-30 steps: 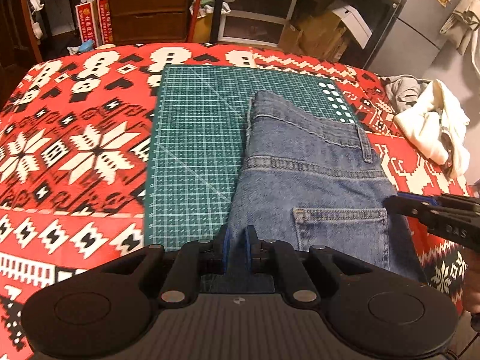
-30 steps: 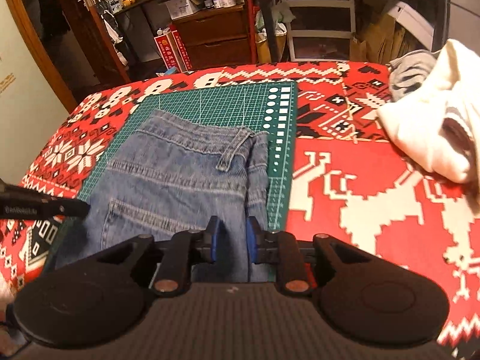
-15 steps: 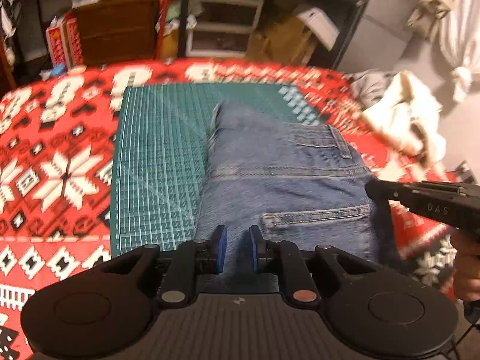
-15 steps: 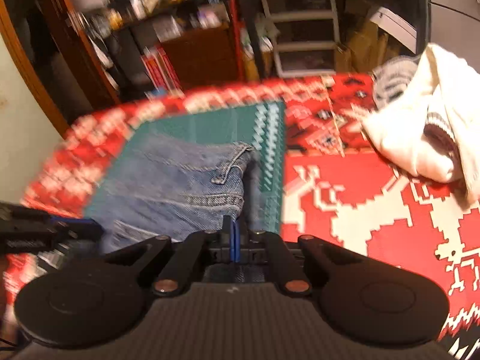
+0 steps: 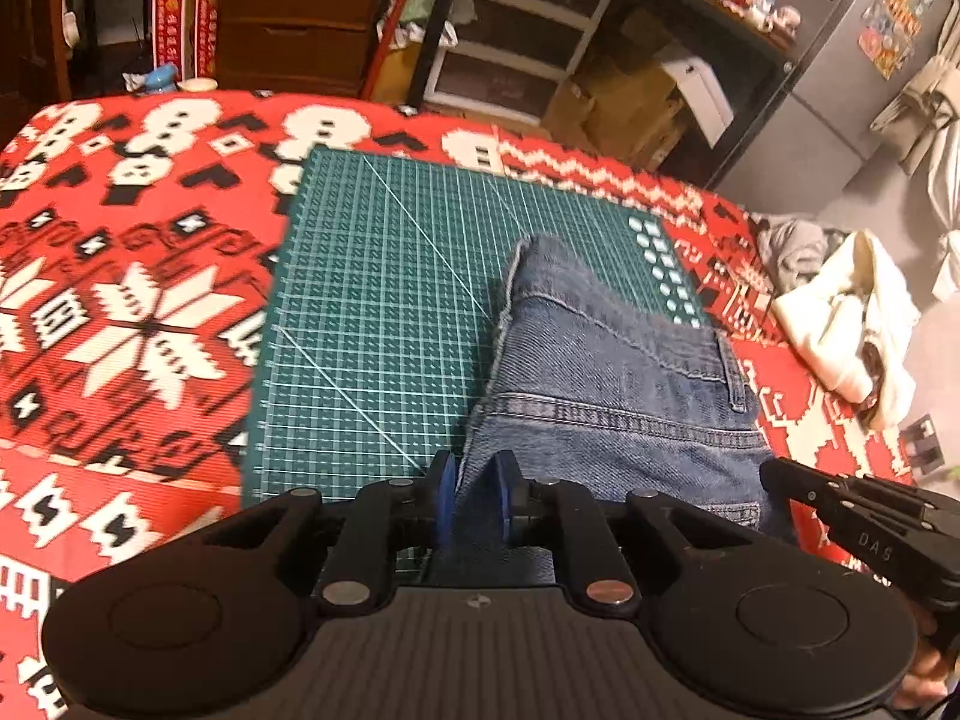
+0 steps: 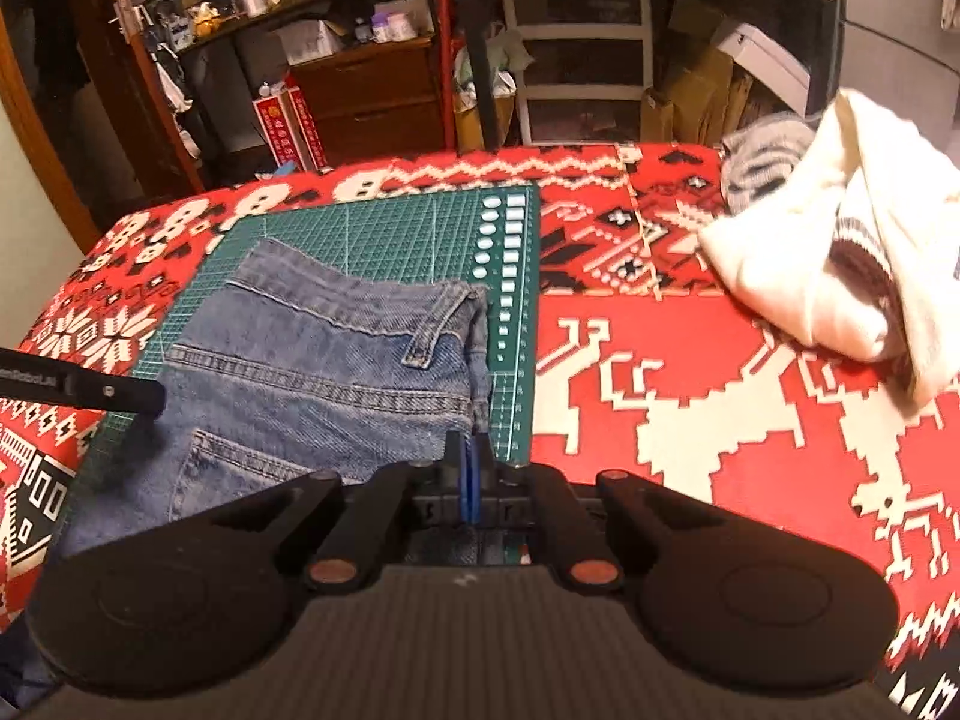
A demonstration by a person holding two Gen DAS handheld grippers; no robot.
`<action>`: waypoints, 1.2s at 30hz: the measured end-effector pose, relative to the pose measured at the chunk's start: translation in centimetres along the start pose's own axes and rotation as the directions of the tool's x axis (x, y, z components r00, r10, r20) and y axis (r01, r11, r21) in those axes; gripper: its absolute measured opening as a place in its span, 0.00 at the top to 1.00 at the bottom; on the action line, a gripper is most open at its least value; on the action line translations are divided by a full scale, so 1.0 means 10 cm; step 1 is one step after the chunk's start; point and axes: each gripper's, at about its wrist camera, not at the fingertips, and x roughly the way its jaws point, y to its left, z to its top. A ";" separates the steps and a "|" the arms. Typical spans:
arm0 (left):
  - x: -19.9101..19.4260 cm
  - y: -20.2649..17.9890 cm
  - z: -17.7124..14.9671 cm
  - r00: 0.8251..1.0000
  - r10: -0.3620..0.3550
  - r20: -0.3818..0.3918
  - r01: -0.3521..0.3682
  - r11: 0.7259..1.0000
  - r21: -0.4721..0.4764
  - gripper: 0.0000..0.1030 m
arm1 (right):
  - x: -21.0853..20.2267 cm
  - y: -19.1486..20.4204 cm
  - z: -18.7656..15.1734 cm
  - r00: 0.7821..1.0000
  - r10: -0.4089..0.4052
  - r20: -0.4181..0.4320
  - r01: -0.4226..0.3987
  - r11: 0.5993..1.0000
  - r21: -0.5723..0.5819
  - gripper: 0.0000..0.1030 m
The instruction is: Fold clothes
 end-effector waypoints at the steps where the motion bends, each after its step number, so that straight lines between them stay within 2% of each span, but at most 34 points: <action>1: 0.02 -0.03 0.01 1.000 0.008 -0.008 -0.008 1.000 0.012 0.87 | 0.02 0.00 -0.02 1.000 -0.006 -0.007 0.006 1.000 -0.007 0.98; 4: 0.01 -0.06 0.01 1.000 0.011 -0.007 -0.011 1.000 0.028 0.86 | -0.03 -0.01 0.00 1.000 0.007 -0.001 -0.007 1.000 -0.008 0.96; 5: 0.00 -0.05 0.01 1.000 0.008 -0.008 -0.008 1.000 0.027 0.86 | -0.08 -0.04 0.03 1.000 0.026 0.010 -0.026 1.000 0.008 0.90; 8: 0.01 0.03 0.05 1.000 -0.019 -0.017 0.019 1.000 -0.006 0.87 | -0.14 -0.10 0.19 0.997 0.071 0.035 -0.073 0.996 0.044 0.90; 10: 0.01 0.04 0.09 0.999 -0.026 -0.019 0.026 1.000 -0.018 0.87 | -0.11 -0.13 0.31 0.996 0.088 0.033 -0.090 0.995 0.054 0.84; 11: 0.01 0.04 0.10 0.999 -0.028 -0.018 0.027 0.999 -0.020 0.87 | -0.08 -0.14 0.37 0.994 0.102 0.031 -0.103 0.993 0.056 0.78; 15: -0.03 -0.02 0.17 1.000 -0.026 0.000 0.026 1.000 0.003 0.87 | 0.15 -0.15 0.55 0.989 0.148 -0.010 -0.147 0.986 0.074 0.74; 20: -0.06 -0.04 0.27 0.999 -0.042 0.028 0.042 0.999 0.013 0.87 | 0.45 -0.12 0.59 0.987 0.143 -0.069 -0.137 0.987 0.082 0.70; 22: -0.02 -0.06 0.31 0.999 -0.050 0.020 0.049 0.999 0.019 0.86 | 0.46 -0.11 0.57 0.988 0.146 -0.048 -0.142 0.987 0.081 0.81; 23: 0.00 -0.07 0.32 0.999 -0.051 0.016 0.051 0.998 0.024 0.85 | 0.43 -0.09 0.56 0.990 0.141 -0.029 -0.138 0.988 0.070 0.90; 26: 0.00 -0.10 0.34 0.998 -0.057 0.018 0.057 0.998 0.039 0.85 | 0.25 0.02 0.53 0.994 0.098 0.050 -0.098 0.995 0.006 0.91; 29: -0.04 -0.13 0.33 0.997 -0.077 0.032 0.075 0.996 0.056 0.85 | 0.05 0.08 0.51 0.988 0.079 0.132 -0.074 0.996 -0.043 0.91; 31: 0.00 -0.16 0.33 0.997 -0.073 0.032 0.071 0.995 0.066 0.85 | 0.11 0.07 0.47 0.991 0.054 0.125 -0.047 0.997 -0.064 0.91; 34: 0.10 -0.22 0.33 0.999 -0.032 0.026 0.029 0.995 0.091 0.81 | 0.35 0.06 0.40 0.998 0.004 0.060 0.000 0.997 -0.076 0.91; 36: 0.12 -0.27 0.33 1.000 -0.007 0.030 0.004 0.993 0.121 0.80 | 0.35 0.04 0.40 0.998 -0.001 0.058 0.004 0.998 -0.066 0.90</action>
